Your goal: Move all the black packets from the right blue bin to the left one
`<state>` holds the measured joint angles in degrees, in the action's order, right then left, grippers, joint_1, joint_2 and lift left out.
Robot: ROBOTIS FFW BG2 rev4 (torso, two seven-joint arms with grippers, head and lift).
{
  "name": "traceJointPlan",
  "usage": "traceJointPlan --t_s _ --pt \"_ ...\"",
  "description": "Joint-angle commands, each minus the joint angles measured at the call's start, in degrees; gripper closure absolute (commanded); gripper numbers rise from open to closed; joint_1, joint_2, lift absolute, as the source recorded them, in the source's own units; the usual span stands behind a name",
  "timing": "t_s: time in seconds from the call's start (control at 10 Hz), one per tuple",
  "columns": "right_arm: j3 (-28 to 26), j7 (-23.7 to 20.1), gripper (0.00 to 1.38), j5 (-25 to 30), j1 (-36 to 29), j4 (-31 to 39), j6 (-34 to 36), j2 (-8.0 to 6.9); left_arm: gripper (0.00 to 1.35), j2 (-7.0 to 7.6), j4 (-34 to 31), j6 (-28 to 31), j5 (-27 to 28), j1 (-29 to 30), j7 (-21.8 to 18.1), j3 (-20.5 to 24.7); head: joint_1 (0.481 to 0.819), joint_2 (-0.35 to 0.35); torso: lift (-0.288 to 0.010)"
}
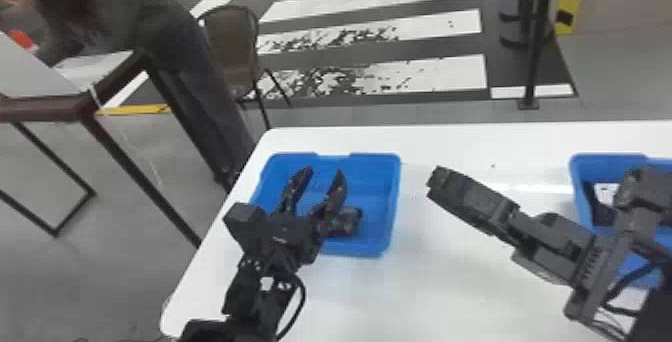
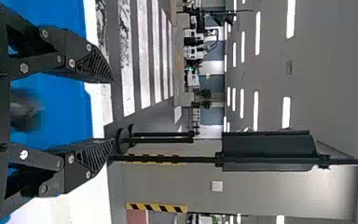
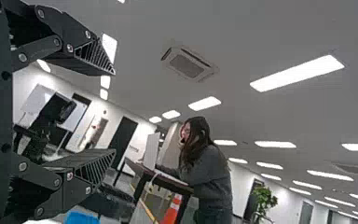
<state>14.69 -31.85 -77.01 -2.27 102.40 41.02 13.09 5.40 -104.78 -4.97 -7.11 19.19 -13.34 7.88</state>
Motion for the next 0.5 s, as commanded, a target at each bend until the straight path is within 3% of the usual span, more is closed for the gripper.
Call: traceJointPlan --t_s 0.0,0.2,0.4 --pt "-4.52 0.38 0.49 7.42 -0.54 1.73 0.32 0.0 0.2 0.23 -1.03 -3.89 -5.01 0.63 -0.63 -0.57 0.695 0.35 -0.14" --pt "-8.52 0.56 0.5 11.99 -0.4 3.28 1.72 0.09 0.23 0.23 -10.31 -4.6 -8.21 5.83 -1.25 -0.57 0.695 0.337 -0.14" --pt "-14.12 1.26 0.53 22.5 1.43 4.12 3.69 0.71 0.23 -0.04 -23.67 -2.21 -11.06 14.83 -1.07 -0.46 0.695 0.29 -0.14"
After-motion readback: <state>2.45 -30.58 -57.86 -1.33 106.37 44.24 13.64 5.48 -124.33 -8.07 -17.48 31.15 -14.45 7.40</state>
